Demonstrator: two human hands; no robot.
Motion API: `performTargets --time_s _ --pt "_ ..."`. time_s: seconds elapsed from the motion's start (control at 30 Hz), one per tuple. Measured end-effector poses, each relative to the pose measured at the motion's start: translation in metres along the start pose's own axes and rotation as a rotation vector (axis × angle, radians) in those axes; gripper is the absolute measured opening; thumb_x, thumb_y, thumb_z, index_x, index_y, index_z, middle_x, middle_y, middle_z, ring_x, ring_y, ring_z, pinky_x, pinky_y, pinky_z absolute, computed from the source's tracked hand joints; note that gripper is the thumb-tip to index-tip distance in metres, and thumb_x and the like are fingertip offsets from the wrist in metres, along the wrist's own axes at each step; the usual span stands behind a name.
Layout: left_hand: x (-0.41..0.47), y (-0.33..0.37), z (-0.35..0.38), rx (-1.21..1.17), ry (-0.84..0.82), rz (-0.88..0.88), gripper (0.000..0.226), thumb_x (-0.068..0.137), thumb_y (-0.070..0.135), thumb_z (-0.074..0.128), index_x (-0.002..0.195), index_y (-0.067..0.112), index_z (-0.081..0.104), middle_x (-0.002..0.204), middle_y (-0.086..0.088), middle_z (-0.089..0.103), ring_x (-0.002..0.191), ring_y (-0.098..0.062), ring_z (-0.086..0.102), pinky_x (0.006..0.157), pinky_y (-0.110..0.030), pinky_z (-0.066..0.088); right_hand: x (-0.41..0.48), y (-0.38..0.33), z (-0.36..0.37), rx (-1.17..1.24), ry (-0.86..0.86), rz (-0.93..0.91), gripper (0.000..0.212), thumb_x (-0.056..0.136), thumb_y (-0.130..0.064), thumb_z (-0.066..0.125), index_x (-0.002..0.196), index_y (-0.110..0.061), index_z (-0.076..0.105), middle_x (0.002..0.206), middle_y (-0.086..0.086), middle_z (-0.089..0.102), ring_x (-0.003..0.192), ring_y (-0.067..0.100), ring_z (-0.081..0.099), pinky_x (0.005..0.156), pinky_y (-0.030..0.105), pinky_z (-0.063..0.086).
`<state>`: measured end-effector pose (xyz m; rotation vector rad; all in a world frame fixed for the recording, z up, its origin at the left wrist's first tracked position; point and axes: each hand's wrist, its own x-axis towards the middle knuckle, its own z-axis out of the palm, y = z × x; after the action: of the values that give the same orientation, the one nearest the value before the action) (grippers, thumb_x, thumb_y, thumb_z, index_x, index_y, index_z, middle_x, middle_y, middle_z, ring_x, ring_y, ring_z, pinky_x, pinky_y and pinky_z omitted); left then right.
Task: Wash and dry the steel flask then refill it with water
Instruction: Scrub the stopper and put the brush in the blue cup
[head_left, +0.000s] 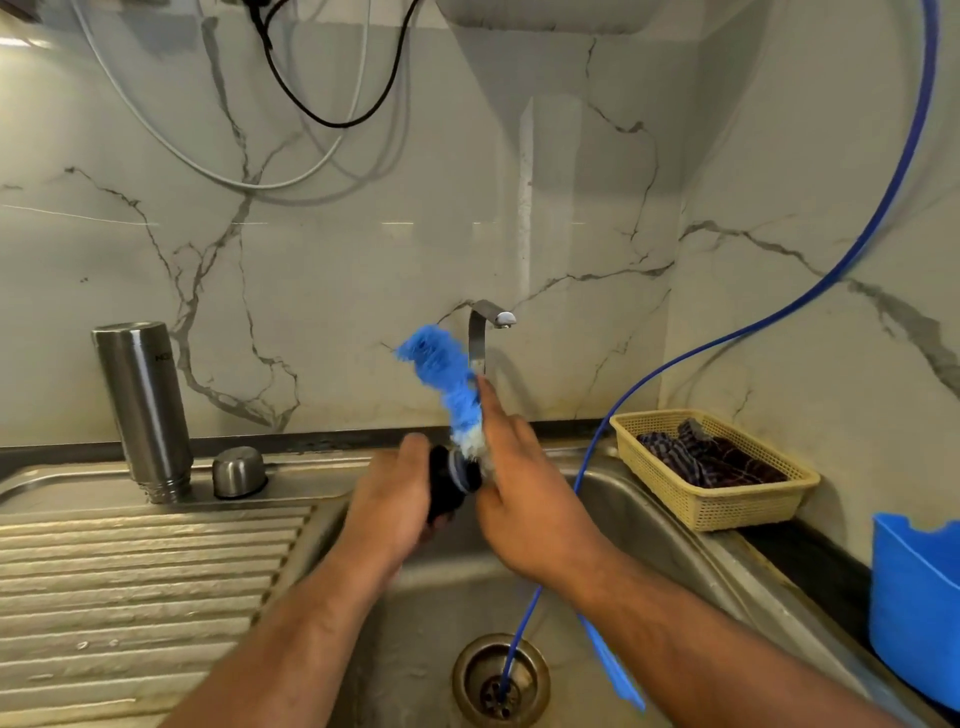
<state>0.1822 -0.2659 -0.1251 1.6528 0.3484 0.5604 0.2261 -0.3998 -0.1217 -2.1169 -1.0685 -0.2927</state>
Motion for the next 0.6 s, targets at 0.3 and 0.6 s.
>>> performTargets --time_s 0.3,0.6 --pt "0.004 0.001 0.001 -0.217 0.013 -0.068 0.045 0.103 0.035 0.023 0.086 0.006 0.053 0.049 -0.012 0.041 0.032 -0.015 0.025 0.035 -0.015 0.018 -0.001 -0.001 0.000 -0.160 -0.015 -0.052 0.121 0.087 0.004 0.056 0.148 -0.052 -0.032 0.143 0.002 0.027 0.067 0.011 0.051 0.054 0.027 0.044" --pt "-0.003 0.008 0.004 -0.061 0.154 0.029 0.048 0.105 0.031 0.031 0.087 -0.002 0.062 0.055 -0.015 0.054 0.031 -0.012 0.041 0.032 -0.020 0.028 -0.002 -0.007 -0.001 -0.357 0.090 -0.071 0.124 0.084 0.006 0.058 0.150 -0.047 -0.032 0.146 0.011 0.025 0.076 0.013 0.041 0.063 0.029 0.038"
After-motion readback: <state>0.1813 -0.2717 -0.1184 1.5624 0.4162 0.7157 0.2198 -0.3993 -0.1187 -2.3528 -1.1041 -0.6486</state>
